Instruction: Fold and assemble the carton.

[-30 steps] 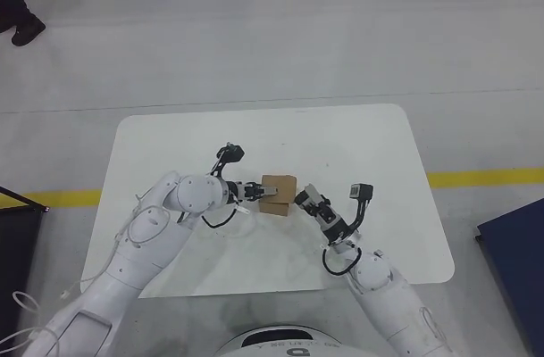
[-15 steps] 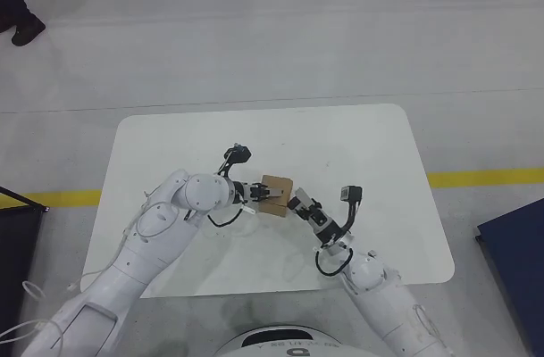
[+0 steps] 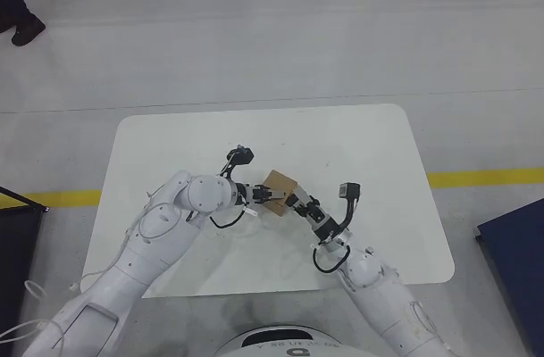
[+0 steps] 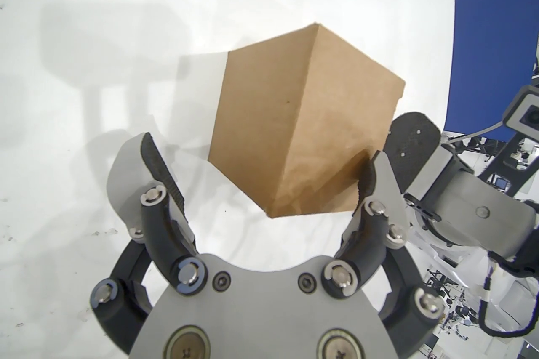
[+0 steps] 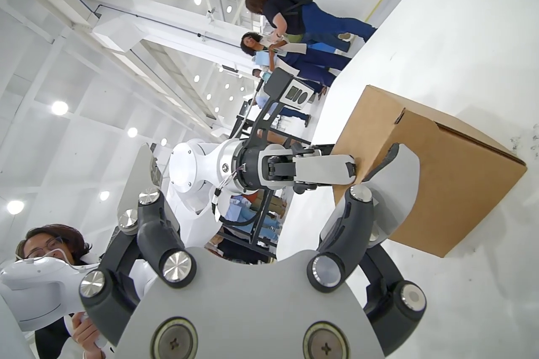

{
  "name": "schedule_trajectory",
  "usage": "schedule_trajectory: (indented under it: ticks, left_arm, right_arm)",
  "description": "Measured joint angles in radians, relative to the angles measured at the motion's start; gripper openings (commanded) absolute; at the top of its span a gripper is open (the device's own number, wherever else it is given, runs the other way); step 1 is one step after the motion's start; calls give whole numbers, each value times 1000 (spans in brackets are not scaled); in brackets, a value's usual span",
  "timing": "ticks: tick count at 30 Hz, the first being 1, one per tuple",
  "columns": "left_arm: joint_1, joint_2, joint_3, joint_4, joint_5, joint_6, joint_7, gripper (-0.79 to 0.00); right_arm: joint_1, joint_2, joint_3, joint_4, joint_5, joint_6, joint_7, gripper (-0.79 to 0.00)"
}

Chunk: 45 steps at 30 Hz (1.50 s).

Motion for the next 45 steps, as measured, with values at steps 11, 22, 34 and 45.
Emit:
schedule_trajectory:
  ticks: [11, 22, 34, 45]
  left_arm:
    - [9, 2, -14, -6, -2, -3, -1, 0]
    - [17, 5, -49, -26, -48, -22, 11, 0]
    - [168, 54, -343, -116, -226, -148, 133, 0]
    - [30, -10, -182, 207, -469, -315, 220, 0]
  right_arm:
    - [21, -4, -3, 16, -12, -4, -25, 0]
    - [34, -8, -19, 35, -19, 20, -26, 0]
    - [-50, 12, 70, -143, -207, 60, -107, 0]
    - [-69, 5, 9, -218, -480, 220, -198, 0]
